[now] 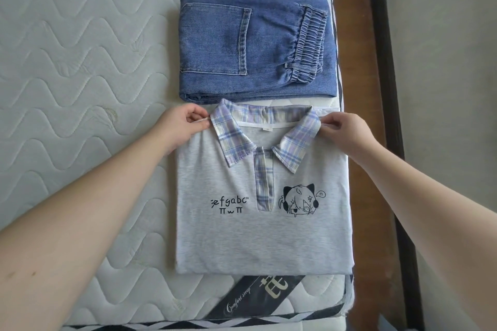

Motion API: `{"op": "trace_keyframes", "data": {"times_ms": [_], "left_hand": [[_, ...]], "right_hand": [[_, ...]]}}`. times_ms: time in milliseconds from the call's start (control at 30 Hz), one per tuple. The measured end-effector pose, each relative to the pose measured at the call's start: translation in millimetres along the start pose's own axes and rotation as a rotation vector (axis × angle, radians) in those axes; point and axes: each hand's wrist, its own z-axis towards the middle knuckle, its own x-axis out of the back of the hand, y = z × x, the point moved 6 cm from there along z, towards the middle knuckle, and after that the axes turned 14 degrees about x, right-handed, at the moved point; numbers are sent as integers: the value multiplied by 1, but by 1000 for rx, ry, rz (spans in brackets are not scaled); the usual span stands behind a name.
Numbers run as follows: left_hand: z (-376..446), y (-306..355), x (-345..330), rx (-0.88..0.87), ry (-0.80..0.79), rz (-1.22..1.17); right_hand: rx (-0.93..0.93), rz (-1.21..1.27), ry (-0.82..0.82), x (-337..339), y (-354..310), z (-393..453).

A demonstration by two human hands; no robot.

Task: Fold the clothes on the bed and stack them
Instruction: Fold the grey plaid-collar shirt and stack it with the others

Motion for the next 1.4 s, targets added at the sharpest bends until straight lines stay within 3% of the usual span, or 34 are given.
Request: {"op": "trace_keyframes", "data": {"times_ms": [167,267,433,667,767,900,1033,1133,1233,1400], "left_hand": [[-1,1,3,-30,55,-41],[-6,-7,9,-65,125,104],[-5,-23,22,-56,108,358],[-6,-21,25,-32,279,335],[-23,-20,22,-38,468,317],[-74,-16,-9,-234,587,387],[-128,-46,-71,-429,530,556],[-156,-93,-100,-345,474,625],[-174,-138,-100,-150,478,598],[-187,-173,-84,43,437,68]], "right_hand": [[54,-4,55,7,1,-1],[37,-218,14,16,9,-5],[32,-347,-77,25,13,-7],[-108,-38,87,25,22,-11],[-162,-163,253,24,18,-28],[103,-334,329,-4,-7,-74],[303,-445,117,-69,-15,-135],[220,-473,11,-95,8,-168],[67,-376,50,-92,33,-192],[-242,-37,184,-81,56,-222]]}}
